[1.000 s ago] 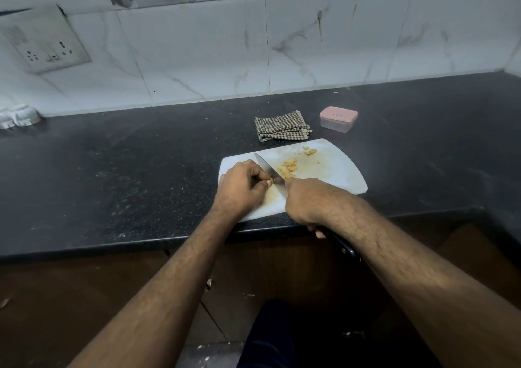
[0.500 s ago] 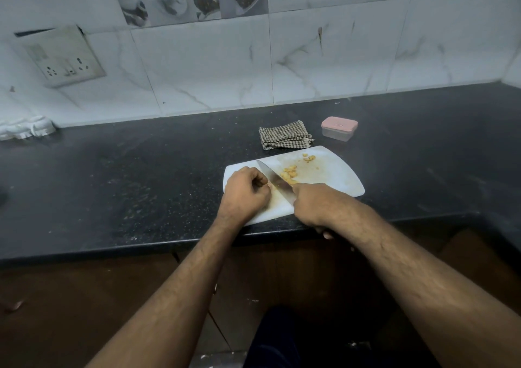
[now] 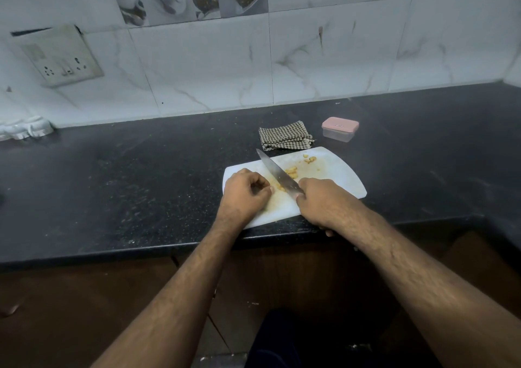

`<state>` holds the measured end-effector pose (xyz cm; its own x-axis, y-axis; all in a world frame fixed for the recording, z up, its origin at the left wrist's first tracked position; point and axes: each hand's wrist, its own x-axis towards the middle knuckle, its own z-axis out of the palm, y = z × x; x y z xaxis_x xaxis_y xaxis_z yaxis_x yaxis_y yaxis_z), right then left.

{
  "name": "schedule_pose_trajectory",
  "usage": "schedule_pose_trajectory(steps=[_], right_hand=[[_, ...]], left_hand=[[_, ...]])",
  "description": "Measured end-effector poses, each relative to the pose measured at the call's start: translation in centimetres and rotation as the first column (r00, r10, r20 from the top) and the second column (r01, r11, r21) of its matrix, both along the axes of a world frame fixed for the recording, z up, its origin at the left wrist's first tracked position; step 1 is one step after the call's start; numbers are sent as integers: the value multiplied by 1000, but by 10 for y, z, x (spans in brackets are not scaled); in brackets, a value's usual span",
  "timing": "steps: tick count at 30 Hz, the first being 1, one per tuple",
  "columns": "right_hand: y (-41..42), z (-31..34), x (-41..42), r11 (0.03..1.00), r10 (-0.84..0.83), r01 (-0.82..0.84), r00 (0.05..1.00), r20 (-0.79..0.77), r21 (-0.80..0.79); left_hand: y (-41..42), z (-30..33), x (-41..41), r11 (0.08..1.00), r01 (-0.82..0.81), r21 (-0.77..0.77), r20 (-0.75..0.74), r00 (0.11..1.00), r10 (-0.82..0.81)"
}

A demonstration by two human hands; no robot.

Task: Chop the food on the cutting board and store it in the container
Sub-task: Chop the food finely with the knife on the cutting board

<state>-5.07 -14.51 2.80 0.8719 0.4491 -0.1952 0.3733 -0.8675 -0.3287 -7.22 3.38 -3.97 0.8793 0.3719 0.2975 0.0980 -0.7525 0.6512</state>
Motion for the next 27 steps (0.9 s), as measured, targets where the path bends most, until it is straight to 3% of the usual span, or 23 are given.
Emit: schedule_pose_trajectory(steps=[14,27], right_hand=[[1,2,-7,1000,9,-9,1000,12,18],[3,2,-15,1000,-1,1,1000,-7,-4]], left_hand=[[1,-3,0,981,33,-189,43,999,-26],[1,-2,-3,977,28,-209,57,998,-16]])
